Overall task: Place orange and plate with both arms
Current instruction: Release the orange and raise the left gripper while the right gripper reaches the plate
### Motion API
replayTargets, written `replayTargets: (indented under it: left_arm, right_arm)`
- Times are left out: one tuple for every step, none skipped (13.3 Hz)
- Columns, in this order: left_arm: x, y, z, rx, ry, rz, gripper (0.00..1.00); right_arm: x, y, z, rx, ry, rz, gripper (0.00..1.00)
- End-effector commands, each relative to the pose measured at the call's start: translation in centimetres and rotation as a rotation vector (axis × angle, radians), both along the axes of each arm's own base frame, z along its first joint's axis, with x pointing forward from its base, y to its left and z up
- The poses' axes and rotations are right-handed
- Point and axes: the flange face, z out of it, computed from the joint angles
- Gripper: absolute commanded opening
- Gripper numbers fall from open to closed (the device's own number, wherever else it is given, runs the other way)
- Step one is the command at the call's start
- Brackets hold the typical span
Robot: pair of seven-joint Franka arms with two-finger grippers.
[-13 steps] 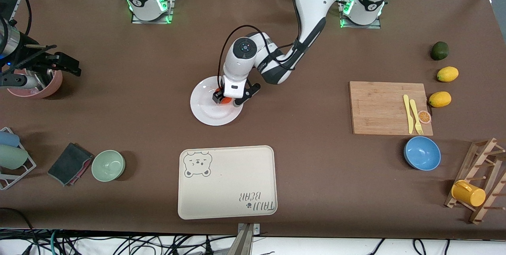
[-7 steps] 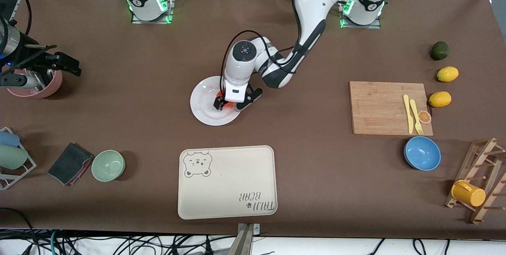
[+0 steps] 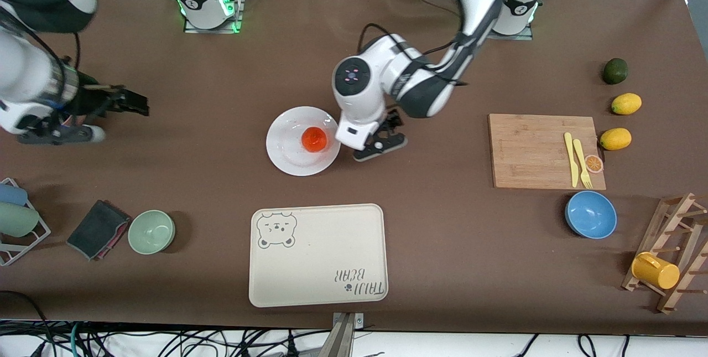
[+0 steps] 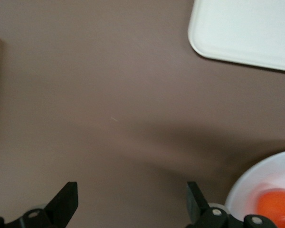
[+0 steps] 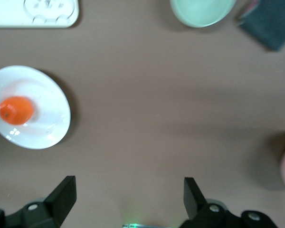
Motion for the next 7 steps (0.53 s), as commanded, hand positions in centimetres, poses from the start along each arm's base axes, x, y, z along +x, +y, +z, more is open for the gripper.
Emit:
replayTargets:
  left_arm:
    - [3.6,9.9,5.9,0.001,0.065,-0.196,1.0]
    - [4.8,13.5,7.9,-0.019,0.087,-0.257,1.0]
    - [6.5,18.9,9.1,-0.058,0.105,-0.282,1.0]
    - [8.1,24.2,10.3,-0.134,0.114,-0.302,1.0]
    - [8.8,28.1,11.5,-0.163,0.107,-0.34,1.0]
    - [9.2,31.7,12.7,-0.173,0.095,-0.362,1.0]
    - [9.2,34.1,14.1,-0.177,0.081,-0.376,1.0]
  right_arm:
    - [1.2,1.1,-7.1,0.077,0.146,0.014,1.0]
    - [1.5,1.9,-10.0,0.125,0.197,-0.006,1.0]
    - [1.7,2.6,-12.3,0.212,0.233,-0.045,1.0]
    - [1.8,3.0,-14.4,0.296,0.261,-0.098,1.0]
    - [1.5,3.3,-16.0,0.341,0.258,-0.153,1.0]
    - [1.1,3.3,-17.7,0.364,0.221,-0.207,1.0]
    - [0.4,3.2,-19.7,0.373,0.194,-0.242,1.0]
